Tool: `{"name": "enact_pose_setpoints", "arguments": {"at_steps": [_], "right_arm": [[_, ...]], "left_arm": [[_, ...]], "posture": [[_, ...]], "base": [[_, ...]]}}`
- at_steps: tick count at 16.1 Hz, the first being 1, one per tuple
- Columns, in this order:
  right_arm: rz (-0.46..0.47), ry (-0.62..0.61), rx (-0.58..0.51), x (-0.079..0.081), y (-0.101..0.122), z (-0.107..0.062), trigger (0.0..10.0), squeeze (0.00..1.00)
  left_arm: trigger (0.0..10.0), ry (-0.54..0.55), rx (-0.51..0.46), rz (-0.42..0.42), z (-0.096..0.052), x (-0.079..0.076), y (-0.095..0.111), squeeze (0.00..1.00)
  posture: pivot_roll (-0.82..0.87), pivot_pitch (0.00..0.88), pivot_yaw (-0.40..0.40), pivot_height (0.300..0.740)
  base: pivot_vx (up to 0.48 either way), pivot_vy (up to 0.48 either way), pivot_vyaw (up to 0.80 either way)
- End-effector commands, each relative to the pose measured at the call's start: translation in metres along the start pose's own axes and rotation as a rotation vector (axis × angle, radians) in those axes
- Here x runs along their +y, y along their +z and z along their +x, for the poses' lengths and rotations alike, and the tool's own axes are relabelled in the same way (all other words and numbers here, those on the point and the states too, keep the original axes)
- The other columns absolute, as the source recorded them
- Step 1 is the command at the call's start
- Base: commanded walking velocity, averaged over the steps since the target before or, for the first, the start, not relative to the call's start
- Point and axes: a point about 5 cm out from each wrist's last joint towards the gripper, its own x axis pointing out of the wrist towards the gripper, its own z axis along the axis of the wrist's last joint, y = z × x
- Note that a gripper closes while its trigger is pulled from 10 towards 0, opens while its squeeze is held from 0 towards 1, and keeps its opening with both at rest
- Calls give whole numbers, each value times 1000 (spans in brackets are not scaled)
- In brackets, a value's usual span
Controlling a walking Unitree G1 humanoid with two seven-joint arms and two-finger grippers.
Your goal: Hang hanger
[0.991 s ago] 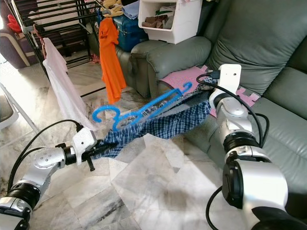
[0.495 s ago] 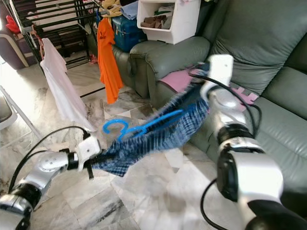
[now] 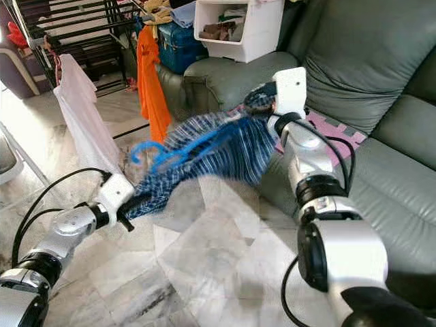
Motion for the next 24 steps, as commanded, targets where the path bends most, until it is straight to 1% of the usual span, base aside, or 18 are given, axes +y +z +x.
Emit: {"name": "enact_pose_setpoints", "arguments": {"at_steps": [1, 3, 4, 7, 8, 9, 10, 11, 12, 13, 14, 15, 17, 19, 21, 22, 23, 24], "right_arm": [[-34, -11, -34, -7, 6, -2, 0, 0], [-44, -28, -8, -14, -4, -8, 0, 0], [-98, -24, 15, -15, -11, -12, 0, 0], [-93, -28, 92, -16, -31, -19, 0, 0], [-45, 14, 110, -2, -38, -19, 0, 0], [-30, 32, 110, 4, -40, -19, 0, 0], [3, 109, 112, 28, -46, -18, 0, 0], [35, 184, 107, 54, -51, -19, 0, 0], [80, 271, 99, 85, -54, -22, 0, 0], [123, 322, 102, 106, -55, -23, 0, 0], [150, 354, 106, 120, -54, -23, 0, 0], [167, 371, 108, 131, -50, -22, 0, 0], [196, 398, 120, 144, -48, -22, 0, 0], [178, 464, 169, 160, -54, -27, 0, 0], [82, 529, 197, 163, -65, -35, 0, 0], [32, 438, 223, 140, -75, -36, 0, 0], [50, 392, 240, 130, -78, -35, 0, 0], [68, 328, 274, 113, -84, -36, 0, 0]], "left_arm": [[0, 69, 22, -81, -7, 9, -8, 0], [0, 110, 43, -134, -13, 13, -15, 0], [0, 114, 32, -192, -15, 14, -17, 0], [0, 159, 24, -243, -18, 19, -19, 0], [0, 205, 145, -167, -20, 18, -30, 0], [0, 225, 186, -136, -21, 18, -34, 0], [0, 288, 228, -140, -21, 18, -38, 0], [0, 348, 238, -180, -18, 17, -39, 0], [863, 426, 209, -273, -12, 16, -35, 0], [1843, 468, 181, -316, -6, 15, -29, 0], [3137, 488, 161, -327, -2, 14, -24, 0], [1882, 492, 140, -338, 5, 12, -17, 0], [1804, 512, 115, -359, 10, 11, -11, 0], [3020, 501, 91, -391, 17, 7, -3, 0], [4078, 470, 79, -406, 21, 5, 1, 0], [3686, 424, 69, -309, 21, 5, 5, 0], [3686, 416, 73, -272, 20, 6, 6, 0], [2000, 435, 75, -273, 17, 11, 5, 0]], "posture": [[-130, 0, 34, 740], [-127, 0, 32, 740], [-128, 0, 32, 740], [-127, 0, 28, 740], [-124, 0, 26, 740], [-124, 0, 26, 740], [-129, 0, 28, 740], [-131, 0, 29, 740], [-128, 0, 28, 740], [-128, 0, 28, 740], [-127, 0, 28, 740], [-125, 0, 28, 740], [-118, 0, 26, 740], [-107, 0, 23, 740], [-103, 0, 23, 740], [-100, 0, 25, 740], [-100, 0, 25, 740], [-105, 0, 30, 740]], "base": [[0, 0, 0], [0, 0, 0], [0, 0, 0], [0, 0, 0], [0, 0, 0], [0, 0, 0], [0, 0, 0], [0, 0, 0], [0, 0, 0], [0, 0, 0], [0, 0, 0], [0, 0, 0], [0, 0, 0], [0, 0, 0], [0, 0, 0], [0, 0, 0], [0, 0, 0], [0, 0, 0]]}}
